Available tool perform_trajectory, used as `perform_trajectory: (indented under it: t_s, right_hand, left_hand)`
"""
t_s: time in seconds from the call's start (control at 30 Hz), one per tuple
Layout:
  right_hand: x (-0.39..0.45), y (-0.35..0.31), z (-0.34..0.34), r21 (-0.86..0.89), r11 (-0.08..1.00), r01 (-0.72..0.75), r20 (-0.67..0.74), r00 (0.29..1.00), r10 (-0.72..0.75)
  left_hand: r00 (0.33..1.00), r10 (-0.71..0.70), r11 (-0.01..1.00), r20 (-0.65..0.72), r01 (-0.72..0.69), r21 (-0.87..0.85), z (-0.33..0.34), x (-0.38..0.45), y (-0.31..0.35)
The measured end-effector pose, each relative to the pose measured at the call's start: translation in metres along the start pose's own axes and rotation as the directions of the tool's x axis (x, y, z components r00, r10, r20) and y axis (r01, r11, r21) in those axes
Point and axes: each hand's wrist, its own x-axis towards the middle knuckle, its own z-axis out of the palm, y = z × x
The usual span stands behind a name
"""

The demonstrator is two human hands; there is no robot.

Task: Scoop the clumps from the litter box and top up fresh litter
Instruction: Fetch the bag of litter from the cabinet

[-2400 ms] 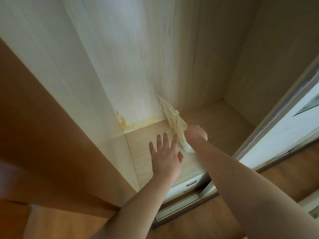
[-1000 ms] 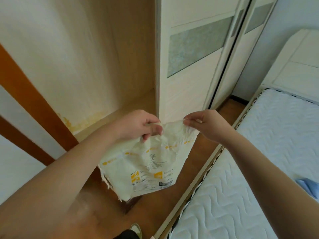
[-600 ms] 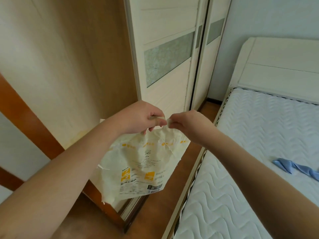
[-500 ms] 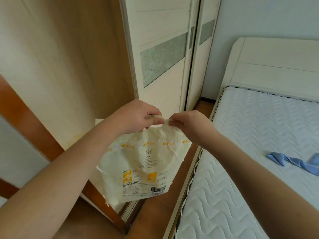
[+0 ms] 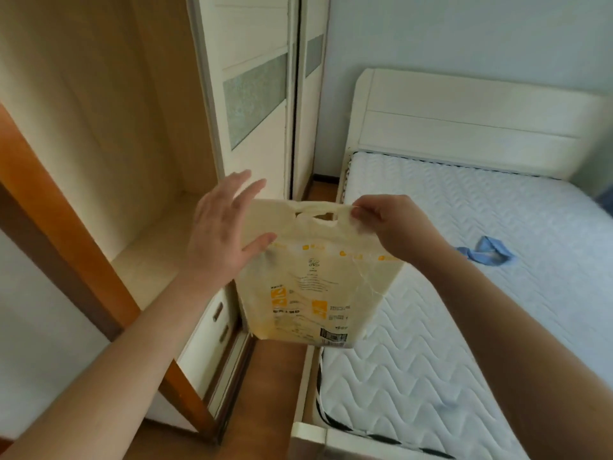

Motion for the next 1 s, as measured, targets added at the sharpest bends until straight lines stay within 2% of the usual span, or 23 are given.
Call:
perform_trajectory:
  t_s: [0.07, 0.13, 0.17, 0.23, 0.27, 0.3, 0.4, 0.47, 0.53, 0.63, 0.77, 1.0]
  right_hand:
    - [-0.015, 0.005, -0.017, 0.008, 0.999, -0.044, -0.039, 0.998, 0.045]
    - [-0.031, 0.01, -0.034, 0.03, 0.995, -0.098, -0.082, 0.992, 0.1]
    - [-0.036, 0.011, -0.04, 0.052, 0.992, -0.119, -0.094, 0.988, 0.123]
    - [-0.052, 0.014, -0.054, 0.058, 0.985, -0.161, -0.128, 0.978, 0.167]
    - [-0.06, 0.016, -0.061, 0.047, 0.983, -0.178, -0.145, 0.972, 0.183]
    - [-0.068, 0.019, -0.067, 0.039, 0.98, -0.196, -0.163, 0.966, 0.2]
    - [-0.094, 0.031, -0.084, 0.023, 0.968, -0.251, -0.2, 0.947, 0.25]
    - [-0.114, 0.043, -0.094, 0.009, 0.954, -0.301, -0.22, 0.93, 0.296]
    - [-0.135, 0.056, -0.105, -0.011, 0.932, -0.363, -0.233, 0.907, 0.351]
    - [-0.175, 0.08, -0.122, -0.05, 0.886, -0.46, -0.244, 0.866, 0.436]
    - [-0.242, 0.114, -0.141, -0.049, 0.816, -0.576, -0.25, 0.798, 0.548]
    - [-0.368, 0.175, -0.19, 0.028, 0.736, -0.676, -0.311, 0.694, 0.649]
  left_hand:
    - [0.994, -0.067, 0.996, -0.09, 0.061, -0.067, 0.01, -0.014, 0.011]
    - [0.983, -0.179, 0.941, -0.048, 0.157, -0.298, 0.021, -0.022, 0.026]
    - [0.966, -0.259, 0.871, 0.02, 0.243, -0.426, 0.025, -0.025, 0.034]
    - [0.886, -0.392, 0.638, 0.249, 0.456, -0.621, 0.032, -0.026, 0.052]
    - [0.835, -0.41, 0.514, 0.367, 0.544, -0.663, 0.034, -0.025, 0.06]
    - [0.794, -0.407, 0.431, 0.451, 0.603, -0.672, 0.038, -0.023, 0.067]
    - [0.728, -0.412, 0.273, 0.547, 0.672, -0.688, 0.046, -0.012, 0.092]
    - [0.727, -0.379, 0.195, 0.573, 0.668, -0.719, 0.049, -0.004, 0.114]
    - [0.734, -0.323, 0.159, 0.598, 0.665, -0.73, 0.055, -0.002, 0.137]
    - [0.74, -0.259, 0.214, 0.621, 0.671, -0.71, 0.07, -0.003, 0.178]
    - [0.719, -0.145, 0.236, 0.68, 0.692, -0.682, 0.083, -0.002, 0.246]
    - [0.758, -0.017, 0.345, 0.652, 0.617, -0.707, 0.095, -0.007, 0.379]
